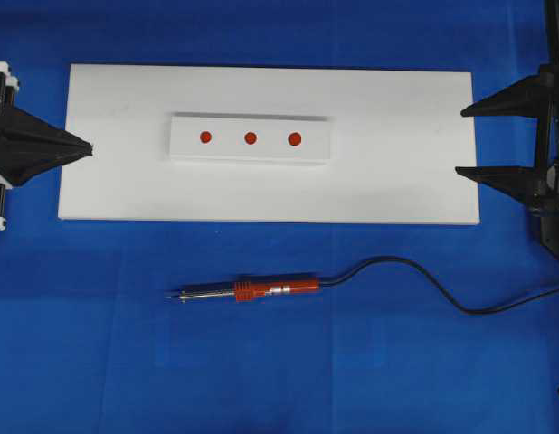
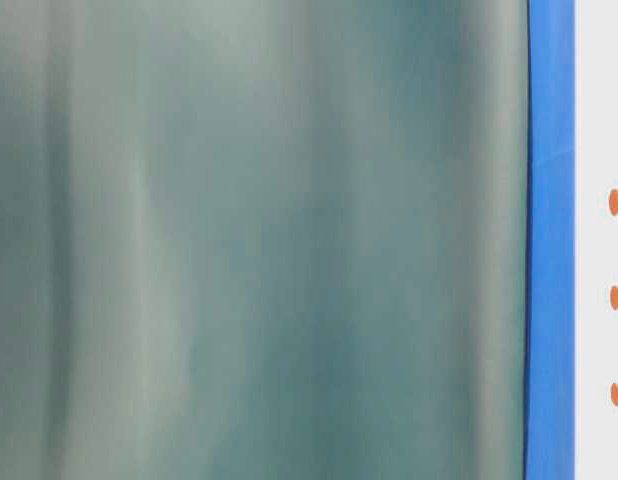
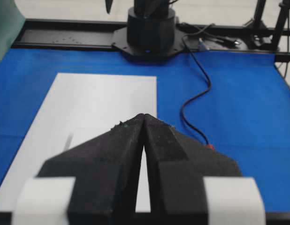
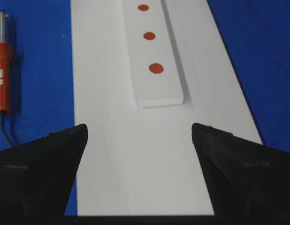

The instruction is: Touch the tip of the soldering iron to the mark.

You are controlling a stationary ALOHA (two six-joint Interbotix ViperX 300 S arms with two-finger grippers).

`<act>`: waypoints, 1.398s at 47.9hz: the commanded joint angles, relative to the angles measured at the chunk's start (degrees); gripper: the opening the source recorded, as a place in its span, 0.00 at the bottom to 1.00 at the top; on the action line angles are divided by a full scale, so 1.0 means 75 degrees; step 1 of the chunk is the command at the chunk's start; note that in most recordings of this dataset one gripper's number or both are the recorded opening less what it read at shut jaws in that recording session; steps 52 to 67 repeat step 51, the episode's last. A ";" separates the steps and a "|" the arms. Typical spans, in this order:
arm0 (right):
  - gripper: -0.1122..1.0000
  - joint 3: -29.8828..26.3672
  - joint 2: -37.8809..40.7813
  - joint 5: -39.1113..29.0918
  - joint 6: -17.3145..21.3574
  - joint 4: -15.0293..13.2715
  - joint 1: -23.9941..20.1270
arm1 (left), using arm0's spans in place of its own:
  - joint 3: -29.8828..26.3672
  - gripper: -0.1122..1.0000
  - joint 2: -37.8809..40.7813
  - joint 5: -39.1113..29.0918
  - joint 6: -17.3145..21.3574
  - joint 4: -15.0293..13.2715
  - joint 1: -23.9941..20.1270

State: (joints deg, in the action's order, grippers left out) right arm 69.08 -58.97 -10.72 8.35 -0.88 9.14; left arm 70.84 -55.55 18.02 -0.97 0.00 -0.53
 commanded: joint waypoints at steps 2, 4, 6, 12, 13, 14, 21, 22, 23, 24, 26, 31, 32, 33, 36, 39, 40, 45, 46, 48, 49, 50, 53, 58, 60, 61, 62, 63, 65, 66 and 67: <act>0.82 -0.0070 0.0047 0.0082 0.0000 0.0012 -0.0012 | -0.0059 0.10 0.0059 0.0047 -0.0012 0.0012 0.0012; 0.82 -0.0082 0.0047 0.0082 0.0000 0.0012 -0.0012 | -0.0059 0.10 0.0070 0.0047 -0.0012 0.0023 0.0012; 0.82 -0.0082 0.0047 0.0094 0.0000 0.0012 -0.0012 | -0.0059 0.10 0.0059 0.0047 -0.0012 0.0023 0.0012; 0.82 -0.0082 0.0059 0.0094 0.0000 0.0012 -0.0012 | -0.0047 0.10 0.0059 0.0047 -0.0012 0.0023 0.0012; 0.82 -0.0070 0.0059 0.0094 0.0000 0.0012 -0.0012 | -0.0047 0.10 0.0070 0.0035 -0.0012 0.0023 0.0012; 0.82 -0.0070 0.0047 0.0094 -0.0012 0.0012 -0.0012 | -0.0047 0.10 0.0059 0.0047 -0.0012 0.0012 0.0012; 0.82 -0.0082 0.0047 0.0094 0.0000 0.0012 -0.0012 | -0.0023 0.10 0.0059 0.0047 -0.0012 0.0023 0.0012; 0.82 -0.0070 0.0047 0.0094 0.0000 0.0012 -0.0023 | -0.0023 0.10 0.0070 0.0047 -0.0012 0.0012 0.0012; 0.82 -0.0070 0.0059 0.0094 0.0000 0.0012 -0.0012 | -0.0012 0.10 0.0059 0.0047 -0.0012 0.0023 0.0012; 0.82 -0.0082 0.0047 0.0105 0.0000 0.0012 -0.0012 | -0.0012 0.10 0.0059 0.0047 -0.0012 0.0023 0.0012; 0.82 -0.0070 0.0059 0.0117 0.0000 0.0012 -0.0012 | -0.0012 0.10 0.0059 0.0047 -0.0012 0.0023 0.0012; 0.82 -0.0070 0.0059 0.0141 -0.0012 0.0000 -0.0012 | -0.0012 0.10 0.0059 0.0047 -0.0012 0.0023 0.0012; 0.82 -0.0070 0.0059 0.0141 -0.0012 0.0000 -0.0012 | -0.0012 0.10 0.0059 0.0059 -0.0012 0.0023 0.0012; 0.82 -0.0082 0.0059 0.0141 -0.0012 0.0000 -0.0012 | -0.0012 0.10 0.0059 0.0059 -0.0012 0.0012 0.0012; 0.82 -0.0070 0.0059 0.0152 -0.0023 -0.0012 -0.0012 | -0.0012 0.10 0.0070 0.0059 -0.0012 0.0023 0.0012; 0.82 -0.0082 0.0059 0.0152 -0.0023 -0.0012 -0.0012 | 0.0000 0.10 0.0059 0.0059 0.0000 0.0012 0.0012; 0.82 -0.0082 0.0059 0.0164 -0.0023 -0.0012 -0.0012 | -0.0012 0.10 0.0059 0.0059 -0.0012 0.0012 0.0012; 0.82 -0.0082 0.0059 0.0164 -0.0023 -0.0012 -0.0012 | -0.0012 0.10 0.0059 0.0070 0.0000 0.0012 0.0012; 0.82 -0.0082 0.0059 0.0152 -0.0023 -0.0012 -0.0012 | -0.0012 0.10 0.0059 0.0070 0.0000 0.0023 0.0012; 0.82 -0.0082 0.0059 0.0152 -0.0023 -0.0012 -0.0012 | -0.0012 0.10 0.0059 0.0070 0.0000 0.0023 0.0012; 0.82 -0.0070 0.0059 0.0152 -0.0023 -0.0012 -0.0012 | -0.0012 0.10 0.0059 0.0070 0.0000 0.0023 0.0012; 0.82 -0.0070 0.0059 0.0164 -0.0023 -0.0012 -0.0012 | -0.0012 0.10 0.0059 0.0070 0.0000 0.0023 0.0012; 0.82 -0.0082 0.0059 0.0152 -0.0023 -0.0012 -0.0012 | -0.0012 0.10 0.0059 0.0070 0.0000 0.0023 0.0012; 0.82 -0.0082 0.0059 0.0152 -0.0023 -0.0012 -0.0012 | -0.0012 0.10 0.0059 0.0070 0.0000 0.0023 0.0012; 0.82 -0.0082 0.0059 0.0152 -0.0023 -0.0012 -0.0012 | -0.0012 0.10 0.0059 0.0070 0.0000 0.0023 0.0012; 0.82 -0.0082 0.0059 0.0152 -0.0023 -0.0012 -0.0012 | -0.0012 0.10 0.0059 0.0070 0.0000 0.0023 0.0012; 0.82 -0.0082 0.0059 0.0152 -0.0023 -0.0012 -0.0012 | -0.0012 0.10 0.0059 0.0070 0.0000 0.0023 0.0012; 0.82 -0.0082 0.0059 0.0152 -0.0023 -0.0012 -0.0012 | -0.0012 0.10 0.0059 0.0070 0.0000 0.0023 0.0012; 0.82 -0.0082 0.0059 0.0152 -0.0023 -0.0012 -0.0012 | -0.0012 0.10 0.0059 0.0070 0.0000 0.0023 0.0012; 0.82 -0.0082 0.0059 0.0152 -0.0023 -0.0012 -0.0012 | -0.0012 0.10 0.0059 0.0070 0.0000 0.0023 0.0012; 0.82 -0.0082 0.0059 0.0152 -0.0023 -0.0012 -0.0012 | -0.0012 0.10 0.0059 0.0070 0.0000 0.0023 0.0012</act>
